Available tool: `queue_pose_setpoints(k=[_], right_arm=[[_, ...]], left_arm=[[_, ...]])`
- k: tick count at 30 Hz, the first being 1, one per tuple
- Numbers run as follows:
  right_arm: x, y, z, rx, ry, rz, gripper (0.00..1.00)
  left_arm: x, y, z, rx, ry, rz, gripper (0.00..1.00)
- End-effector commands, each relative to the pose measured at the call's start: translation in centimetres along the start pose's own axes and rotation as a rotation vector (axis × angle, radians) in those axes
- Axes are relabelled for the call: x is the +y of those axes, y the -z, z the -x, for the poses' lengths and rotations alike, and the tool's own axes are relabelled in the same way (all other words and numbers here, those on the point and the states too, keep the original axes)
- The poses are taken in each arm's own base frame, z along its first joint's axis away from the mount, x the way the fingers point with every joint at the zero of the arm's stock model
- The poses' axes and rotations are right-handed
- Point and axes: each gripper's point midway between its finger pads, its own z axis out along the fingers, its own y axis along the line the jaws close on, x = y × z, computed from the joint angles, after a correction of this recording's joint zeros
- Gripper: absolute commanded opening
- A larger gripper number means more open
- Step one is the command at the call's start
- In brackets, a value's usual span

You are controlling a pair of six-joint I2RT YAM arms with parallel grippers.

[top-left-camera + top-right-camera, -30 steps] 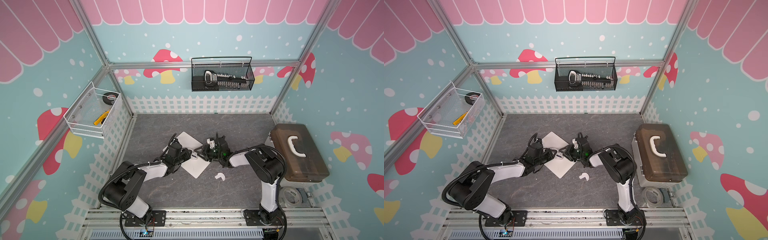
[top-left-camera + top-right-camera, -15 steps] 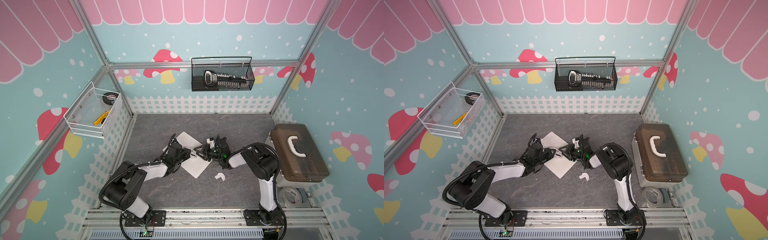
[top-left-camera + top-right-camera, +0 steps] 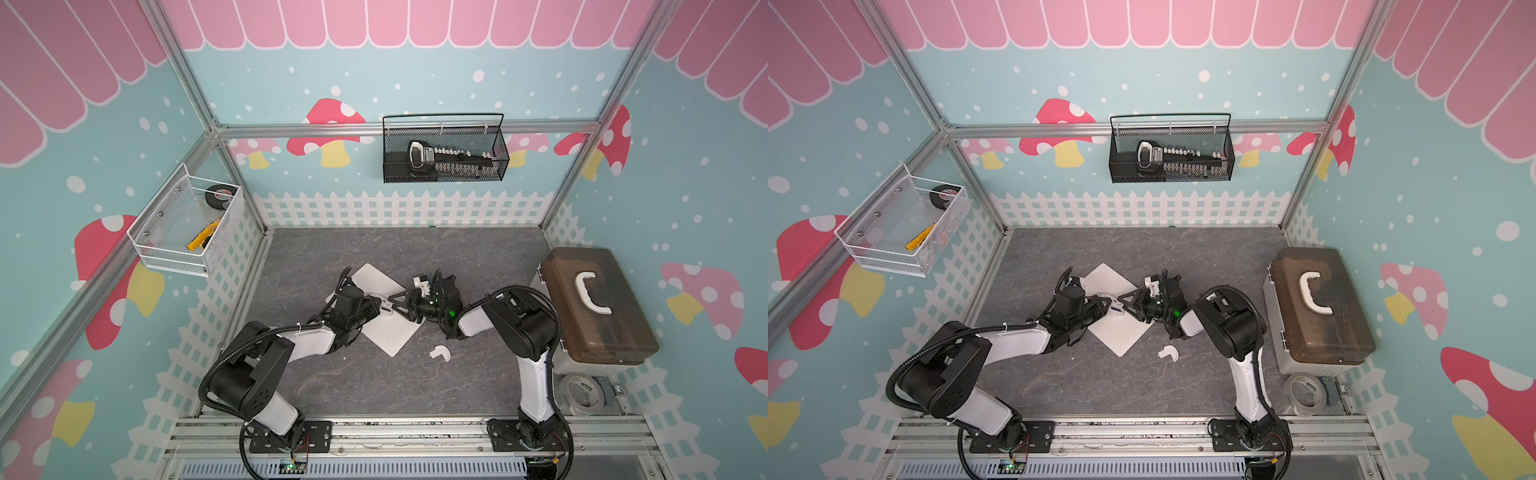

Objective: Insert the wireless mouse receiver into the laptop
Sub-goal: Take out the USB plug from the mouse.

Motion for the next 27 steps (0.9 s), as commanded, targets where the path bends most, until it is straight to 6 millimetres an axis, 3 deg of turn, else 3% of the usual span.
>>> queue_pose_setpoints(k=[1, 15, 19, 20, 27], right_arm=[[5.0, 0.4, -1.8, 0.066, 0.101, 0.152, 0.46], [4.4, 1.8, -1.0, 0.028, 0.126, 0.117, 0.45], [2.8, 2.3, -1.0, 0.033, 0.169, -0.004, 0.46], [3.6, 2.7, -1.1, 0.03, 0.207, -0.026, 0.46], [2.1, 4.0, -0.5, 0.03, 0.351, -0.273, 0.46]], left_arm=[[5.0, -0.1, -4.2, 0.127, 0.009, 0.156, 0.0], [5.3, 0.1, -4.2, 0.12, 0.018, 0.162, 0.0], [5.3, 0.3, -4.2, 0.119, 0.018, 0.164, 0.0], [5.3, 0.3, -4.2, 0.119, 0.018, 0.163, 0.0], [5.3, 0.4, -4.1, 0.114, 0.017, 0.159, 0.0]])
